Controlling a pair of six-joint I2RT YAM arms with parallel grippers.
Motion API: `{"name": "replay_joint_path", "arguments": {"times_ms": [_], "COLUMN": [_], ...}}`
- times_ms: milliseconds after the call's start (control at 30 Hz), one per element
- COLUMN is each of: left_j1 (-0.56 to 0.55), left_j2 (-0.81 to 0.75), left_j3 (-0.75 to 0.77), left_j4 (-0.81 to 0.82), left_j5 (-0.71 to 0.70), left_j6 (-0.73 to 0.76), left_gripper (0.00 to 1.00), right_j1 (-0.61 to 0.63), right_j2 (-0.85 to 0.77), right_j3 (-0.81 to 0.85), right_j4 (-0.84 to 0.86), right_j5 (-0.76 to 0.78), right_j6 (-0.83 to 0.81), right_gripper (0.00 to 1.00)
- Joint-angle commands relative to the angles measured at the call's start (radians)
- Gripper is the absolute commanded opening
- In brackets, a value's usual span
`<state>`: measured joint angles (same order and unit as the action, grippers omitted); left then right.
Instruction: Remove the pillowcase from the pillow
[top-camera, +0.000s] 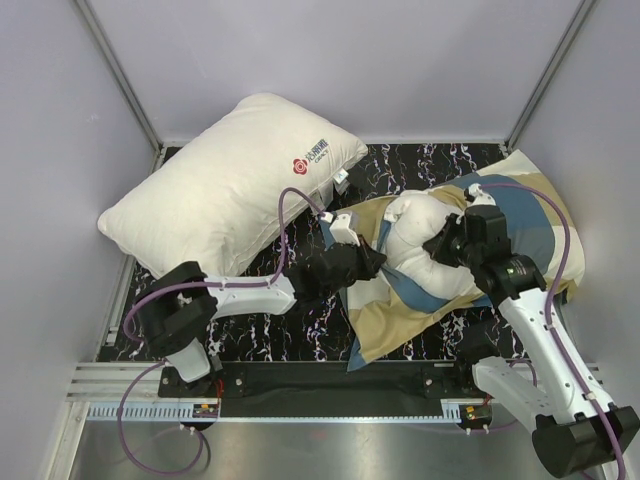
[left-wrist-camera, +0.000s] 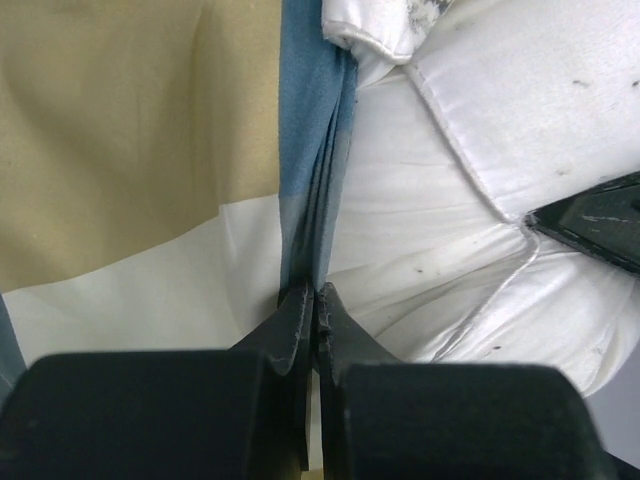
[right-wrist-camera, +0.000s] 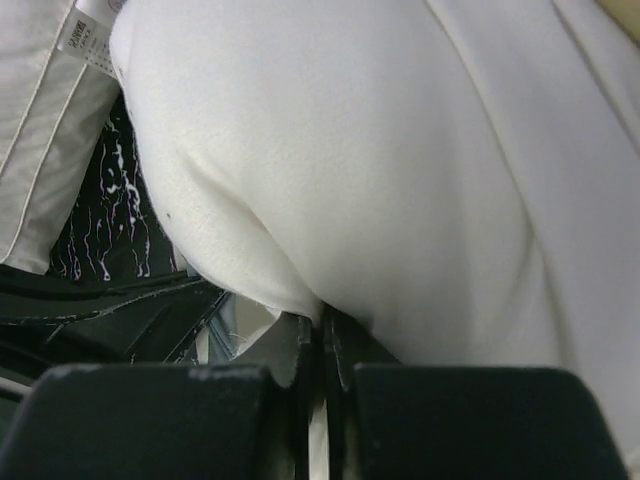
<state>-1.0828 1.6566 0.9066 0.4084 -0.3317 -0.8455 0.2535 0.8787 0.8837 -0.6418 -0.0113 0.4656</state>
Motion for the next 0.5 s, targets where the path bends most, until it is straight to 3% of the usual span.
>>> {"name": "replay_joint_path", "arguments": {"times_ms": [0,467], "left_j1": [0.047,0.064], "left_j2": [0.055,0.150], "left_j3": [-0.100,-0.199], "left_j4": [-0.217,-0.089], "left_j5": [-0.050,-0.009], "left_j6": [0.037,-0.010], "left_gripper": [0.00,0.00], "right_j1": [-0.060,-0.100], "right_j2": [-0.041,0.039], "right_j3": [0.172,0.445], "right_j4": [0.119,0.076], "right_j5": [0.307,0.389], "right_j6": [-0.064,-0.173], "right_gripper": [0.00,0.00]}}
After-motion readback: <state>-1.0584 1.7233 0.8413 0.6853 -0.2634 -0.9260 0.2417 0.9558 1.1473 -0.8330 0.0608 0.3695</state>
